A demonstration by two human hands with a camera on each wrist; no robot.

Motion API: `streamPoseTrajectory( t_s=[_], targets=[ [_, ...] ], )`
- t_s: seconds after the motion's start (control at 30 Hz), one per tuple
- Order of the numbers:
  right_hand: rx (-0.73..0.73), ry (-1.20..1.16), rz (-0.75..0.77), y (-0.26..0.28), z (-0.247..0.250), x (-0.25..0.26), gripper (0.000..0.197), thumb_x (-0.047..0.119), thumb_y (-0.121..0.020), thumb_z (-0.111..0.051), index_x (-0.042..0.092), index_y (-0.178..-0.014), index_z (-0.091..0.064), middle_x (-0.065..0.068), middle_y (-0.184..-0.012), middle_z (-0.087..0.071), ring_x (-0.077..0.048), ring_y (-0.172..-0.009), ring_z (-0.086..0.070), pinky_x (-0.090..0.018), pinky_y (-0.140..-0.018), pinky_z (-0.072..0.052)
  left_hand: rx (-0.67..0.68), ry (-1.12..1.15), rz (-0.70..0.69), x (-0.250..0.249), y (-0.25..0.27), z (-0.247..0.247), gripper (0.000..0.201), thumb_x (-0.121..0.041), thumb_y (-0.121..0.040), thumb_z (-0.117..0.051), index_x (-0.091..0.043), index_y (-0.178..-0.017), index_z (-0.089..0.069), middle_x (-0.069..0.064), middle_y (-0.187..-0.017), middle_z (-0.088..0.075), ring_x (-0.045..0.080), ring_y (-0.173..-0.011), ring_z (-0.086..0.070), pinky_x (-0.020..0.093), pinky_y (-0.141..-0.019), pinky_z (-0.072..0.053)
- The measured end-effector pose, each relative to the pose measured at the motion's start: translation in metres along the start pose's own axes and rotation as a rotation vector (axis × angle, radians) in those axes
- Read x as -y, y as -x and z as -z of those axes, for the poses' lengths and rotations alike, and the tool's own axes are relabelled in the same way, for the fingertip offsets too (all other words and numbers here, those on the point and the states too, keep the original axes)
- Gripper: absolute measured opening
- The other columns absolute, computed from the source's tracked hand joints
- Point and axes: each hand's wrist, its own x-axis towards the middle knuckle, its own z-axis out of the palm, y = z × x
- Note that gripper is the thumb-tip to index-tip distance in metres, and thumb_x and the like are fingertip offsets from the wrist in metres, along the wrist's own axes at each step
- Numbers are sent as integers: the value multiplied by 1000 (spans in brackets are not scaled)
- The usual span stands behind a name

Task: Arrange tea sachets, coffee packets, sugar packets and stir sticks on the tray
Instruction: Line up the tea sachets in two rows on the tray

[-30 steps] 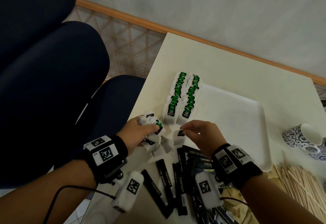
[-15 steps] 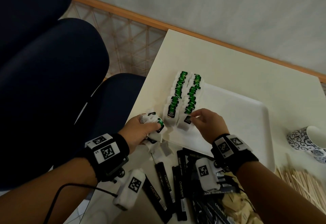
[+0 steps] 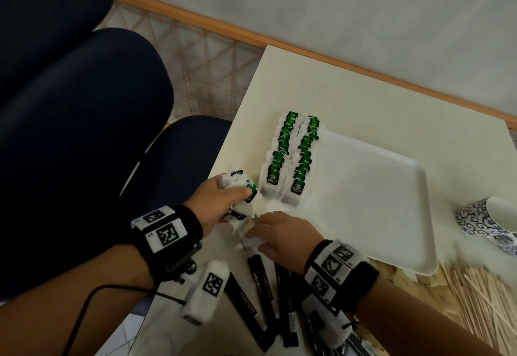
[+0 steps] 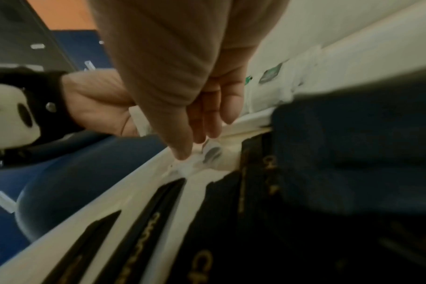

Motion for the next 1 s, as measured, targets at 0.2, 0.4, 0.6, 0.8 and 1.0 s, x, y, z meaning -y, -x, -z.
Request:
streamPoseTrajectory(
  t_s=[0.2, 0.4, 0.6, 0.8, 1.0],
  targets=[
    [54, 230, -9, -20, -7, 6, 36, 16, -85, -62, 16, -120, -59, -8, -112, -53, -30, -100, -55, -39, -69, -45, -22, -1, 11, 5, 2, 3, 23, -7, -85, -68, -4, -106, -60, 12, -80, -61, 17, -59, -60, 25, -48, -48],
    [-28, 24, -88, -5, 11, -1, 19, 23, -91, -53, 27, -105, -66, 5, -103, -56, -15, -99, -54, -31, -77, -46, -8, 3, -13, 3, 1, 4, 17, -6, -86, -67, -6, -101, -60, 12, -80, -63, 21, -61, -61, 28, -52, -52],
    [-319, -950, -267, 10, 36, -5, 25, 4, -85, -67, 24, -72, -68, 9, -69, -67, -5, -62, -58, -18, -61, -46, 57, -45, 14, 11, 1, -4, 16, -7, -83, -69, -7, -95, -59, 9, -70, -61, 19, -51, -56, 27, -48, -45],
    [-419, -1428, -374, 3, 50, 0, 19, -2, -92, -52, 8, -88, -67, -9, -78, -70, -20, -67, -66, -27, -60, -56, 244, 58, 60, 11, 9, -27, 17, -7, -82, -70, -17, -78, -57, -2, -56, -49, 14, -46, -43, 22, -50, -29],
    [-395, -1476, -400, 6, 50, -8, 26, 21, -87, -64, 13, -112, -63, -7, -91, -72, -23, -80, -70, -29, -66, -57, 184, 48, 64, 7, 8, -31, 23, -10, -81, -72, -10, -96, -55, 3, -59, -54, 17, -46, -48, 27, -53, -36]
  ],
)
